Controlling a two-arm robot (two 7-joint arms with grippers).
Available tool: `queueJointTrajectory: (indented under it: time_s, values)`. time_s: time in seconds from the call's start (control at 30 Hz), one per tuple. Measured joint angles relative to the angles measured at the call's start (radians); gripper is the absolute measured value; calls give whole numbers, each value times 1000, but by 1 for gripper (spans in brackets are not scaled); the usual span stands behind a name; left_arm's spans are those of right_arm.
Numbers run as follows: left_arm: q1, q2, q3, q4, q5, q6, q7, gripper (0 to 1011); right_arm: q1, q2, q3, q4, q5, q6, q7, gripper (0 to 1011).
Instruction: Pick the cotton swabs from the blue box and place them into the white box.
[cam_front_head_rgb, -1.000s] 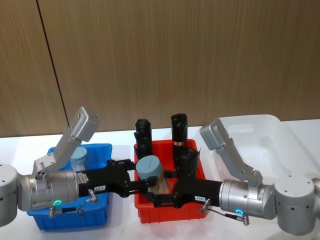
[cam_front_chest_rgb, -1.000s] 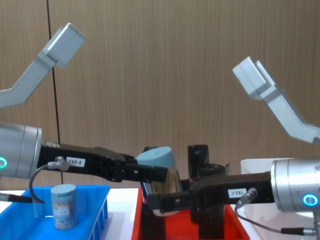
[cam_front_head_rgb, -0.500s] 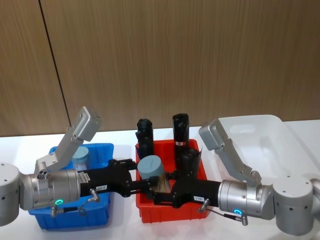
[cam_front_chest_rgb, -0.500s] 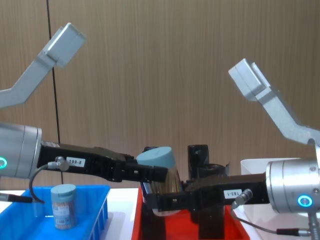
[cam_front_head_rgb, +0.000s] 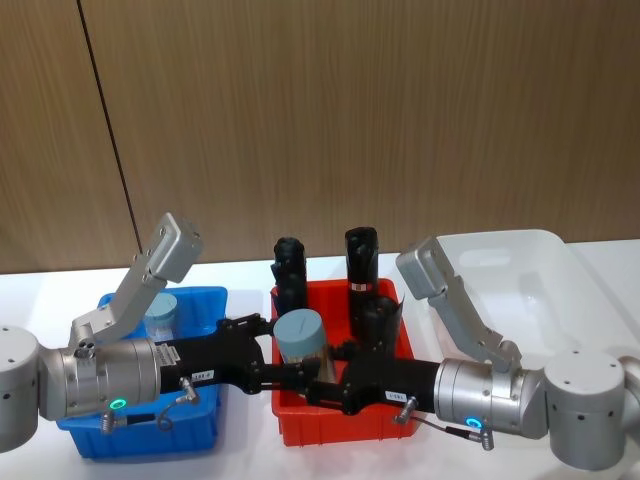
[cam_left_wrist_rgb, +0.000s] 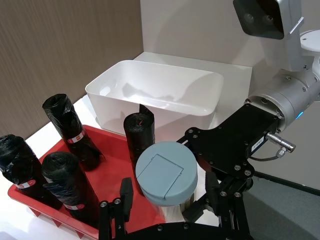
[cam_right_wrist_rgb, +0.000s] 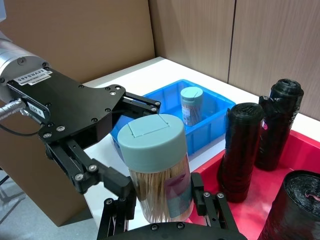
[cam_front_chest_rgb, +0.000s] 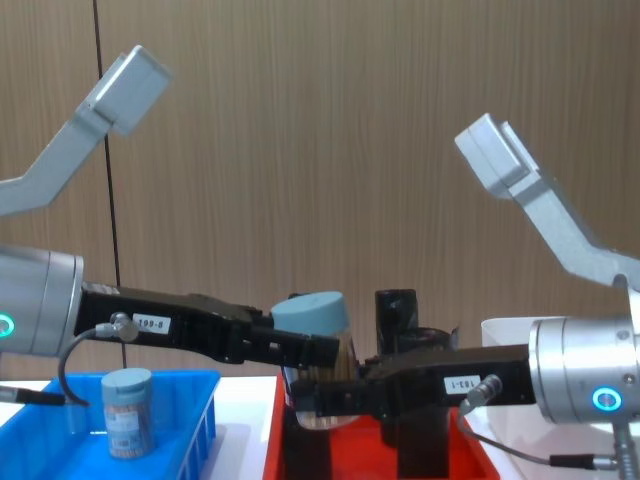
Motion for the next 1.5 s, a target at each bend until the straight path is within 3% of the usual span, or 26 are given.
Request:
queueJointTrajectory:
  time_s: [0.17,0.8,1.17,1.5]
  values:
    - [0,0,0,0,0,0,0,1000,-1,3,-1,-7,6,0,-4,654]
    - [0,0,0,0,0,0,0,1004,-34,49,23,-51,51,-15,-35,654]
    - [0,0,0,0,0,0,0,1004,-58,98,64,-78,101,-33,-79,654]
    - [0,0,0,0,0,0,0,1004,-69,155,123,-104,155,-50,-143,654]
